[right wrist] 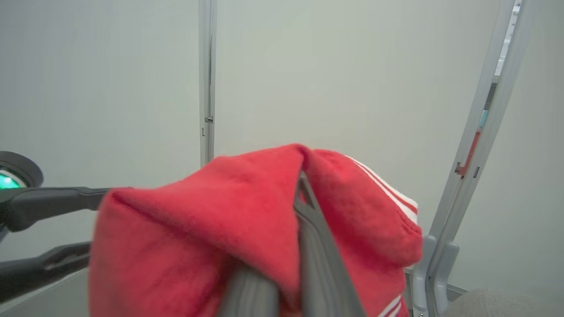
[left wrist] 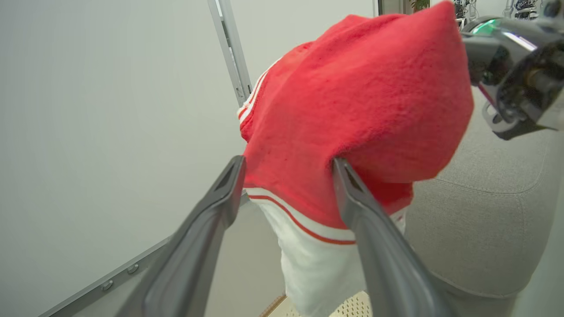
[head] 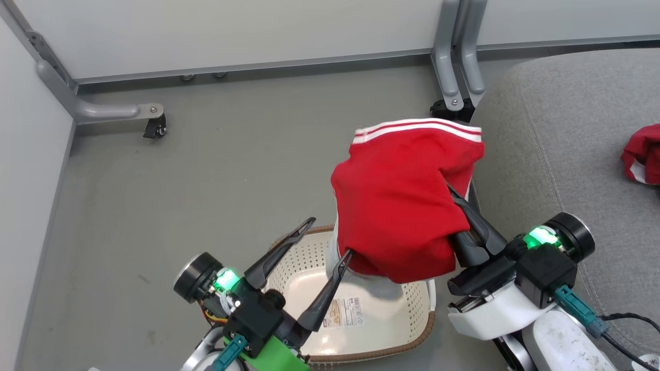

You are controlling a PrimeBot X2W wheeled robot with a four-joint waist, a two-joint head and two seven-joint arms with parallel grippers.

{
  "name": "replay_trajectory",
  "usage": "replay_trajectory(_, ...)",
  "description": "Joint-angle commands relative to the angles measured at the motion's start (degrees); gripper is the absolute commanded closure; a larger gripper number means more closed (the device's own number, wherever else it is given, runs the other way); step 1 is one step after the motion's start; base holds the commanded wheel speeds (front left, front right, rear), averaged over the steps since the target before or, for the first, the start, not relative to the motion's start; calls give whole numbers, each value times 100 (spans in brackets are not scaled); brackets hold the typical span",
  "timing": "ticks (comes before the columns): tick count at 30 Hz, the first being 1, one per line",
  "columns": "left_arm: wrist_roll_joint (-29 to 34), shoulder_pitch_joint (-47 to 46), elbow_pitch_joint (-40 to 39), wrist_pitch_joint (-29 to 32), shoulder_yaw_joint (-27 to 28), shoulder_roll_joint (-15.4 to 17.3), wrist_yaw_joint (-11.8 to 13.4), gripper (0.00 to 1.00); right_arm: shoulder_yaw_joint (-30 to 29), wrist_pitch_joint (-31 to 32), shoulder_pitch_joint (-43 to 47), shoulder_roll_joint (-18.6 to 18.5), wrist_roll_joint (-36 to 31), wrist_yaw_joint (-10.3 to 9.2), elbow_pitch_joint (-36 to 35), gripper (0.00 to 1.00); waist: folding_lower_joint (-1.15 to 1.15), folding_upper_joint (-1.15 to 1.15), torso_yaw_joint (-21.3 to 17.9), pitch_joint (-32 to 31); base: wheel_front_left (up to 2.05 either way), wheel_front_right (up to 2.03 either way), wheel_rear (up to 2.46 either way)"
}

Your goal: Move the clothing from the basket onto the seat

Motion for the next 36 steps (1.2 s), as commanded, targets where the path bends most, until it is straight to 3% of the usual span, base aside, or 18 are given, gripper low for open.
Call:
replay_trajectory(1,-32,121,29,-1,-27,53,-16,0,-57,-19,97,20,-15,-2,-29,100,0,0,-8,8,0,0,0)
replay_trajectory(9,-166,340,235,-1,-249,261,-16,0,-346,-19,307,102,1,-2,-81,100,0,0,-52,35,0,0,0)
replay_trajectory(27,-220,777,265,-1,95,-45,-15,0,-647,-19,575,164,30,-2,-146,100,0,0,-44,-88,0,0,0)
replay_trajectory(36,-347,1044,502,-1,1252,-480,3,0,-654,-19,589,153,32,-2,-164,100,0,0,-22,-86,0,0,0)
